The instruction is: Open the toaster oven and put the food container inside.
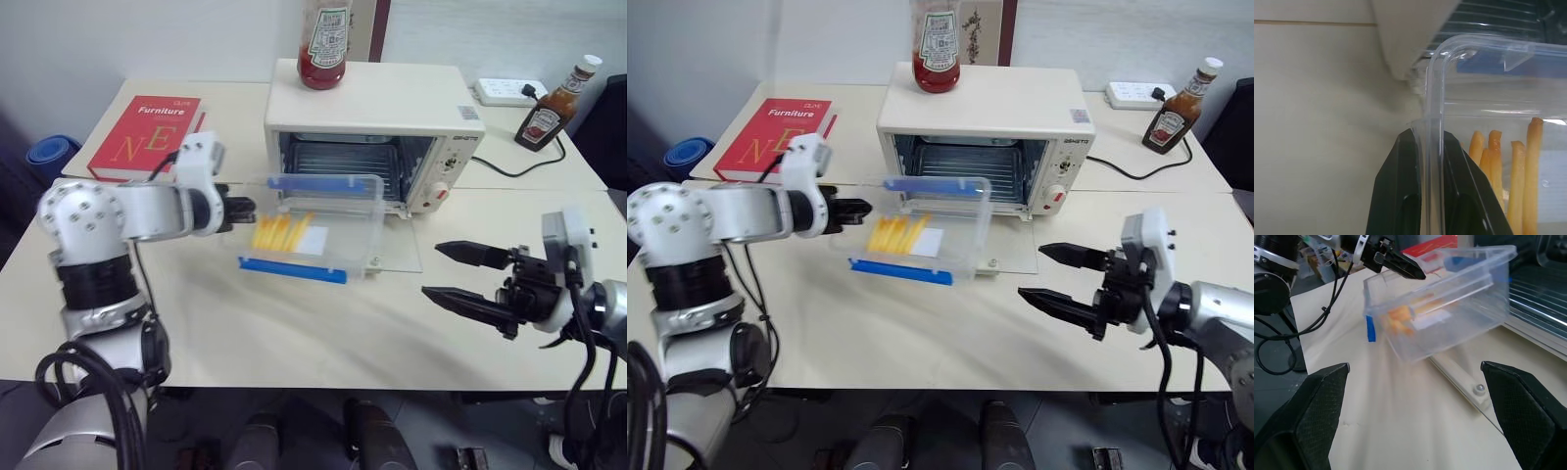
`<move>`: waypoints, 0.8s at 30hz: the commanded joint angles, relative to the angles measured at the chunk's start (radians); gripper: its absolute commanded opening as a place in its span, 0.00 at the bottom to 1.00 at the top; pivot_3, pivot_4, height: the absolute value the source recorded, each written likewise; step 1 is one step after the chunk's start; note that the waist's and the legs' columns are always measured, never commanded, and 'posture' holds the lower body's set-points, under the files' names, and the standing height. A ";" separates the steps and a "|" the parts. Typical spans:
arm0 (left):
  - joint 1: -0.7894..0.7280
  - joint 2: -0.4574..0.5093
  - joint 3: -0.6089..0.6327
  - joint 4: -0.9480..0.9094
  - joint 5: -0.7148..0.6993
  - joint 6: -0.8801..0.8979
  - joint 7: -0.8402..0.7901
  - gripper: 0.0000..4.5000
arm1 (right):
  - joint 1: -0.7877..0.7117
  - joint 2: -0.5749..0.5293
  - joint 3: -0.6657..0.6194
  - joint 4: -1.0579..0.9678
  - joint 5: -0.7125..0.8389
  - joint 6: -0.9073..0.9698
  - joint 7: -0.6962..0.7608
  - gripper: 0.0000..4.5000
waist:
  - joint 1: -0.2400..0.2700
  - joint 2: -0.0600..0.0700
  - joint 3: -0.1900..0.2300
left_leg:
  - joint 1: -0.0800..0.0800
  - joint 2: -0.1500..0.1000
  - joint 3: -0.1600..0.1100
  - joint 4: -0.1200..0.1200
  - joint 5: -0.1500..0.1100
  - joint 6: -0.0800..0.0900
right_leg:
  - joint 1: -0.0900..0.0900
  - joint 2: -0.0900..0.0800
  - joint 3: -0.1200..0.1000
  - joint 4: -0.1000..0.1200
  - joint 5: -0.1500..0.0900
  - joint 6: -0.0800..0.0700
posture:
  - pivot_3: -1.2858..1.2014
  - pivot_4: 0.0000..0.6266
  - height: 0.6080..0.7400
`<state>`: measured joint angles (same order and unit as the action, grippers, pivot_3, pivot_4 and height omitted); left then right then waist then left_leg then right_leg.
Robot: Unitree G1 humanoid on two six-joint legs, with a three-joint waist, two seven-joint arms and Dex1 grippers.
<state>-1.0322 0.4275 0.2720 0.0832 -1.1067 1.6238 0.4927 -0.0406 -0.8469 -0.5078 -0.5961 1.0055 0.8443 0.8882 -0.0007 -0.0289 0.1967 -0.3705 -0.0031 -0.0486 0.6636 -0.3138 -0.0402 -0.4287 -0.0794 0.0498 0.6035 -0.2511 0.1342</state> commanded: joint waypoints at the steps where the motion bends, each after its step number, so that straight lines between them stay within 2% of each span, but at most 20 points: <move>1: -0.069 -0.033 0.000 0.041 0.023 -0.009 0.018 0.02 | 0.025 -0.008 -0.050 -0.046 0.025 -0.028 -0.017 1.00 | -0.002 0.000 0.000 | 0.000 0.000 0.001 0.000 0.000 0.000 | 0.000 0.000 0.001 0.000 0.000 0.000 | 0.52 0.24 1.00; 5: -0.118 -0.089 0.003 0.097 0.115 -0.009 0.017 0.02 | 0.053 0.015 -0.030 -0.062 0.001 -0.064 -0.047 1.00 | 0.000 0.000 0.000 | 0.000 0.000 0.001 0.000 0.000 0.000 | 0.000 0.000 0.001 0.000 0.000 0.000 | 0.52 0.24 1.00; 7: -0.132 -0.116 0.029 0.114 0.153 -0.009 0.013 0.18 | 0.057 0.023 -0.007 -0.064 -0.024 -0.088 -0.061 1.00 | -0.001 0.000 0.000 | 0.000 0.000 0.001 0.000 0.000 0.000 | 0.000 0.000 0.001 0.000 0.000 0.000 | 0.52 0.24 1.00; 10: -0.142 -0.129 0.043 0.115 0.205 -0.009 -0.017 0.36 | 0.047 0.036 0.024 -0.053 -0.054 -0.110 -0.090 1.00 | -0.001 0.000 0.000 | 0.001 0.000 0.001 0.000 0.001 0.000 | 0.000 0.000 0.001 0.000 0.000 0.001 | 0.52 0.24 1.00; 12: -0.139 -0.138 0.076 0.102 0.235 -0.010 -0.040 0.53 | 0.044 0.045 0.042 -0.045 -0.071 -0.119 -0.114 1.00 | -0.001 0.000 0.000 | 0.000 0.000 0.001 0.000 0.001 0.000 | 0.000 0.000 0.001 0.000 0.000 0.001 | 0.52 0.24 1.00; 15: -0.124 -0.137 0.132 0.062 0.227 -0.022 -0.119 0.67 | 0.058 0.055 0.043 -0.059 -0.055 -0.120 -0.133 1.00 | 0.000 0.000 0.000 | 0.000 0.000 0.001 0.000 0.001 -0.001 | 0.000 0.000 0.001 0.000 0.000 0.001 | 0.52 0.24 1.00; 21: -0.053 -0.037 0.226 -0.051 0.133 -0.089 -0.409 0.67 | 0.113 0.053 0.004 -0.086 0.003 -0.102 -0.158 1.00 | -0.004 0.000 0.000 | 0.000 0.000 0.001 -0.001 0.001 -0.002 | 0.000 0.000 0.001 -0.001 0.000 0.000 | 0.52 0.24 1.00; 24: 0.012 0.054 0.245 -0.083 0.063 -0.163 -0.653 0.68 | 0.125 0.051 -0.003 -0.092 0.061 -0.082 -0.179 0.86 | -0.004 0.000 0.000 | 0.001 0.000 0.001 -0.001 0.004 -0.006 | 0.000 0.000 0.001 0.000 0.000 0.000 | 0.52 0.24 1.00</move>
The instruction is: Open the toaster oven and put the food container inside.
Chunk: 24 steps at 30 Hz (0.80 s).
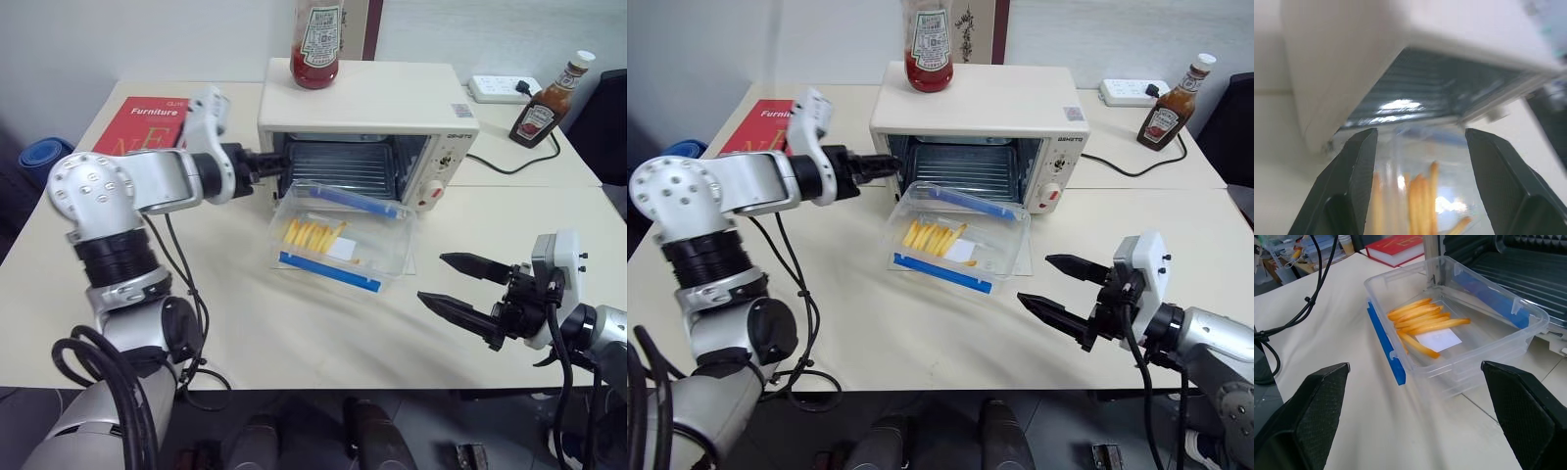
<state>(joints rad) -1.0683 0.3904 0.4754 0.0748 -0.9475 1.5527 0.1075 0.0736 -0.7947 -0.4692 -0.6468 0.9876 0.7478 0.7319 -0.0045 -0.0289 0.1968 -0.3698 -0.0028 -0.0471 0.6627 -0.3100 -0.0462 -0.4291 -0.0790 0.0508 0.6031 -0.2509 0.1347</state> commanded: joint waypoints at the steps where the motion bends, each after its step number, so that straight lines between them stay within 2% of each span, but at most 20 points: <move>1: 0.074 0.118 0.046 -0.089 -0.125 -0.112 -0.357 0.64 | 0.016 -0.005 -0.037 -0.047 0.094 0.020 -0.021 0.80 | 0.000 0.000 0.000 | 0.000 0.000 0.000 0.000 0.000 0.000 | 0.000 0.000 0.000 0.000 0.000 0.000 | 0.52 0.24 1.00; 3: 0.157 0.200 -0.019 -0.134 -0.128 -0.176 -0.567 0.55 | 0.026 -0.014 -0.013 -0.063 0.107 0.027 -0.014 0.65 | 0.001 0.000 0.000 | 0.001 0.000 0.000 0.000 0.000 0.000 | 0.000 0.000 0.000 0.001 0.000 -0.001 | 0.52 0.24 1.00; 6: 0.334 0.369 -0.260 -0.246 -0.001 -0.366 -0.903 0.36 | 0.006 -0.018 0.058 -0.075 0.105 0.040 -0.024 0.44 | -0.001 0.000 0.000 | 0.002 0.000 0.001 -0.001 0.000 0.001 | 0.001 0.000 0.001 0.000 -0.001 -0.002 | 0.52 0.24 1.00; 8: 0.410 0.440 -0.382 -0.300 0.086 -0.501 -1.056 0.23 | -0.013 -0.018 0.094 -0.074 0.093 0.039 -0.030 0.30 | 0.000 0.001 0.000 | 0.002 0.000 0.001 -0.001 -0.002 0.004 | 0.001 0.000 0.001 -0.002 -0.003 -0.006 | 0.52 0.24 1.00; 10: 0.463 0.486 -0.490 -0.335 0.182 -0.628 -1.161 0.10 | -0.030 -0.017 0.134 -0.068 0.075 0.034 -0.029 0.15 | 0.002 0.000 0.000 | 0.001 0.000 0.001 -0.001 -0.002 0.006 | 0.001 0.000 0.002 -0.004 -0.010 -0.020 | 0.52 0.24 1.00; 11: 0.480 0.497 -0.539 -0.344 0.230 -0.684 -1.193 0.03 | -0.041 -0.016 0.157 -0.061 0.063 0.031 -0.027 0.07 | 0.005 0.000 0.000 | 0.000 0.001 0.001 -0.001 -0.002 0.006 | 0.001 0.000 0.002 -0.004 -0.010 -0.021 | 0.52 0.24 1.00; 12: 0.489 0.503 -0.567 -0.348 0.259 -0.717 -1.211 0.00 | -0.047 -0.015 0.169 -0.058 0.056 0.030 -0.027 0.03 | 0.006 0.000 0.000 | 0.000 0.000 0.001 -0.001 -0.001 0.007 | 0.002 0.000 0.002 -0.005 -0.010 -0.021 | 0.52 0.24 1.00; 14: 0.483 0.478 -0.636 -0.329 0.335 -0.781 -1.211 0.00 | -0.076 -0.021 0.241 -0.030 -0.038 0.020 -0.042 0.00 | 0.005 0.000 0.000 | 0.000 0.000 0.002 -0.001 -0.002 0.009 | 0.002 0.000 0.003 -0.006 -0.010 -0.020 | 0.52 0.24 1.00; 18: 0.438 0.381 -0.696 -0.250 0.432 -0.824 -1.146 0.00 | -0.128 -0.038 0.363 0.044 -0.219 -0.019 -0.045 0.00 | 0.004 0.000 0.000 | -0.001 0.000 0.002 0.000 -0.002 0.011 | 0.002 0.000 0.003 -0.006 -0.008 -0.018 | 0.52 0.24 1.00; 19: 0.428 0.355 -0.700 -0.239 0.446 -0.825 -1.127 0.00 | -0.146 -0.027 0.375 0.060 -0.237 -0.026 -0.047 0.00 | 0.004 0.000 0.000 | -0.001 0.000 0.002 0.000 -0.002 0.011 | 0.002 0.000 0.003 -0.006 -0.007 -0.015 | 0.52 0.24 1.00; 21: 0.410 0.305 -0.699 -0.225 0.466 -0.814 -1.086 0.00 | -0.206 0.015 0.401 0.110 -0.282 -0.047 -0.075 0.00 | 0.001 0.000 0.000 | -0.001 0.000 0.002 0.000 -0.003 0.012 | 0.002 0.000 0.003 -0.005 0.001 -0.001 | 0.52 0.24 1.00; 24: 0.379 0.236 -0.700 -0.189 0.519 -0.793 -1.000 0.00 | -0.330 0.091 0.451 0.240 -0.406 -0.101 -0.144 0.00 | -0.007 0.000 0.000 | 0.000 0.000 0.002 0.001 -0.003 0.013 | 0.001 0.001 0.003 -0.004 0.002 0.000 | 0.52 0.24 1.00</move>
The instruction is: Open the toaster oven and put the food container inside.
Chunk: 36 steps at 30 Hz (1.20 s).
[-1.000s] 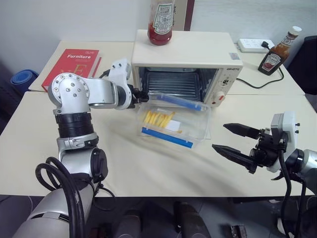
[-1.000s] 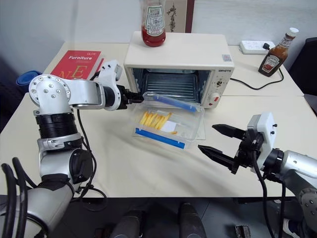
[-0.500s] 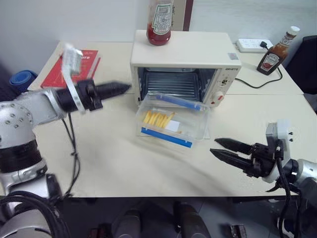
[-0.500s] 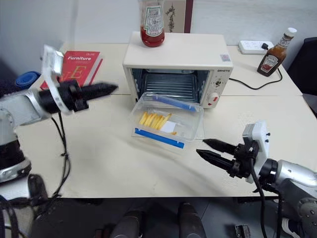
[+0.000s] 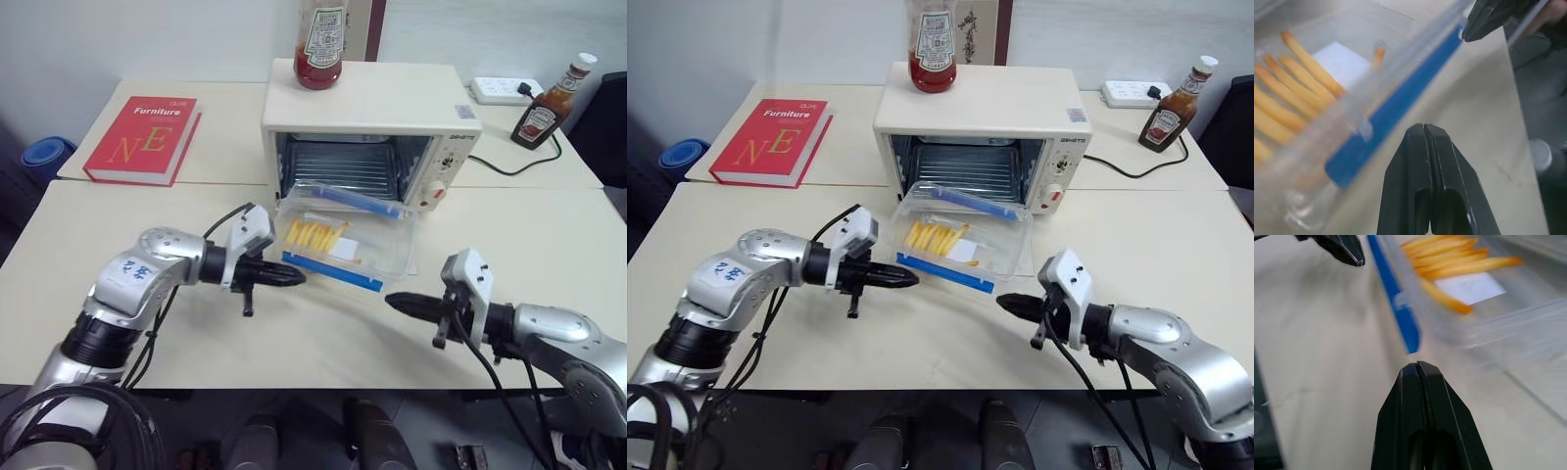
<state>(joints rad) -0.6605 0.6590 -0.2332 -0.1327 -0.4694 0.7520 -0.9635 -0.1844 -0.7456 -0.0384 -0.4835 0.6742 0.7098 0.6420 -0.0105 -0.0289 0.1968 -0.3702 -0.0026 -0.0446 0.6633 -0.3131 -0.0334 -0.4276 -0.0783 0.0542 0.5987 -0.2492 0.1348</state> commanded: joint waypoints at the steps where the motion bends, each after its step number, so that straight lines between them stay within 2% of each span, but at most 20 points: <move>1: -0.043 -0.060 0.013 0.033 0.054 0.019 0.107 0.00 | -0.112 0.069 0.027 0.123 -0.123 -0.083 -0.071 0.00 | -0.003 0.000 0.000 | 0.000 0.000 0.000 0.000 0.000 0.000 | 0.000 0.000 0.000 0.000 0.000 0.000 | 0.52 0.24 1.00; 6: -0.094 -0.172 0.043 0.087 0.104 0.043 0.250 0.00 | -0.266 0.185 0.009 0.290 -0.187 -0.123 -0.132 0.00 | -0.001 0.000 0.000 | -0.001 0.000 -0.001 0.000 0.000 0.001 | -0.002 0.000 0.000 0.003 0.000 0.000 | 0.52 0.24 1.00; 13: -0.201 -0.294 0.118 0.292 0.201 -0.065 0.434 0.00 | -0.351 0.266 0.021 0.415 -0.245 -0.183 -0.121 0.00 | -0.007 0.001 0.000 | -0.001 0.000 0.000 0.000 0.001 0.000 | -0.003 0.000 0.000 0.004 0.000 0.000 | 0.52 0.24 1.00; 26: -0.338 -0.430 0.197 0.611 0.263 -0.265 0.539 0.00 | -0.538 0.398 -0.034 0.747 -0.332 -0.374 -0.174 0.00 | -0.015 0.001 0.000 | -0.001 0.000 0.000 -0.001 0.001 -0.001 | -0.003 0.000 0.000 0.007 0.001 0.001 | 0.52 0.24 1.00; 30: -0.318 -0.415 0.205 0.579 0.246 -0.251 0.494 0.00 | -0.502 0.377 -0.046 0.696 -0.323 -0.350 -0.152 0.00 | -0.018 0.001 0.000 | -0.002 0.000 0.001 -0.001 0.001 -0.001 | -0.004 0.000 0.000 0.007 0.001 0.001 | 0.52 0.24 1.00; 33: -0.226 -0.332 0.202 0.375 0.186 -0.165 0.370 0.00 | -0.390 0.311 -0.044 0.511 -0.284 -0.254 -0.097 0.00 | -0.018 0.001 0.000 | -0.002 0.000 0.001 -0.002 0.001 -0.001 | -0.005 0.000 0.000 0.008 0.001 0.001 | 0.52 0.24 1.00; 34: -0.186 -0.288 0.209 0.292 0.156 -0.130 0.325 0.09 | -0.336 0.283 -0.050 0.427 -0.254 -0.208 -0.075 0.00 | -0.018 0.001 0.000 | -0.002 0.000 0.001 -0.003 0.001 -0.001 | -0.005 0.000 0.000 0.007 0.001 0.001 | 0.52 0.24 1.00; 36: -0.114 -0.200 0.231 0.145 0.090 -0.063 0.239 0.12 | -0.235 0.230 -0.065 0.278 -0.194 -0.124 -0.044 0.00 | -0.019 0.002 0.000 | -0.003 0.000 0.001 -0.004 0.001 -0.001 | -0.007 0.000 0.001 0.007 0.000 0.001 | 0.52 0.24 1.00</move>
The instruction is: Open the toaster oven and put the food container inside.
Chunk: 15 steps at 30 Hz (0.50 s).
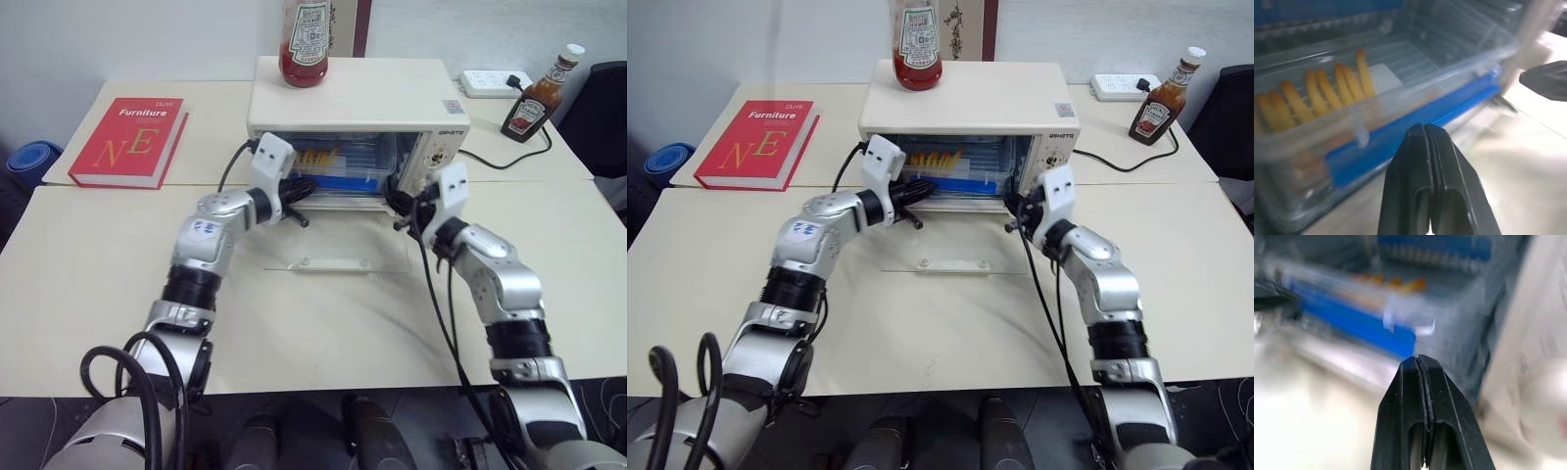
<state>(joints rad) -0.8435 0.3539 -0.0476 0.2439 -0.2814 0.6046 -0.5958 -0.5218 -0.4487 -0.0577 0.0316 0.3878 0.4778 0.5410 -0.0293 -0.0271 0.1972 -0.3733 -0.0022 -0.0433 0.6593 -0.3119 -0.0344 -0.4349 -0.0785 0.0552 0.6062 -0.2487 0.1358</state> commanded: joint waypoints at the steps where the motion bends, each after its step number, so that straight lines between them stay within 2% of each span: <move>1: 0.105 0.161 0.057 -0.298 -0.131 0.107 -0.181 0.19 | 0.156 -0.091 -0.060 -0.303 0.130 0.152 0.068 0.00 | -0.001 0.000 0.000 | -0.002 0.000 0.000 -0.002 0.000 0.000 | -0.004 0.000 0.001 0.000 0.000 -0.001 | 0.52 0.24 1.00; 5: 0.247 0.423 0.127 -0.482 -0.241 0.132 -0.421 0.44 | 0.408 -0.160 -0.119 -0.534 0.277 0.297 0.100 0.00 | 0.001 0.000 0.000 | -0.004 0.001 0.001 -0.003 0.001 -0.001 | -0.008 0.000 0.001 0.003 -0.001 -0.002 | 0.52 0.24 1.00; 8: 0.288 0.556 0.164 -0.508 -0.281 0.131 -0.525 0.64 | 0.522 -0.166 -0.101 -0.601 0.287 0.317 0.092 0.00 | 0.002 0.000 0.000 | -0.001 0.001 0.002 -0.002 0.001 -0.001 | -0.005 0.000 0.001 -0.001 -0.002 -0.003 | 0.52 0.24 1.00; 10: 0.278 0.607 0.180 -0.485 -0.285 0.125 -0.556 0.78 | 0.550 -0.149 -0.065 -0.591 0.242 0.292 0.070 0.00 | 0.001 0.000 0.000 | 0.007 0.000 0.001 -0.001 0.001 0.000 | 0.006 0.001 0.000 -0.005 -0.003 -0.005 | 0.52 0.24 1.00; 12: 0.262 0.637 0.189 -0.465 -0.286 0.117 -0.575 0.89 | 0.541 -0.097 -0.029 -0.522 0.190 0.259 0.018 0.00 | 0.001 0.000 0.000 | 0.008 0.001 0.001 -0.001 0.003 0.002 | 0.010 0.002 0.000 -0.011 -0.008 -0.021 | 0.52 0.24 1.00; 13: 0.256 0.648 0.194 -0.461 -0.287 0.114 -0.582 0.96 | 0.529 -0.063 -0.021 -0.481 0.164 0.227 -0.008 0.00 | 0.001 -0.001 0.000 | 0.008 0.001 0.001 -0.001 0.004 0.004 | 0.010 0.002 0.000 -0.012 -0.008 -0.022 | 0.52 0.24 1.00; 15: 0.253 0.667 0.204 -0.461 -0.288 0.109 -0.594 0.99 | 0.495 -0.001 -0.024 -0.412 0.129 0.172 -0.049 0.00 | 0.001 -0.001 0.000 | 0.008 0.001 0.001 -0.001 0.004 0.004 | 0.010 0.002 0.000 -0.011 -0.007 -0.021 | 0.52 0.24 1.00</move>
<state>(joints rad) -0.5724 0.9994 0.1198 -0.2163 -0.5516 0.7310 -1.1751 -0.0040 -0.4713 -0.0743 -0.4107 0.5462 0.7088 0.5297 -0.0287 -0.0279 0.1968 -0.3664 -0.0012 -0.0427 0.6581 -0.3083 -0.0308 -0.4263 -0.0765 0.0554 0.5962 -0.2555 0.1151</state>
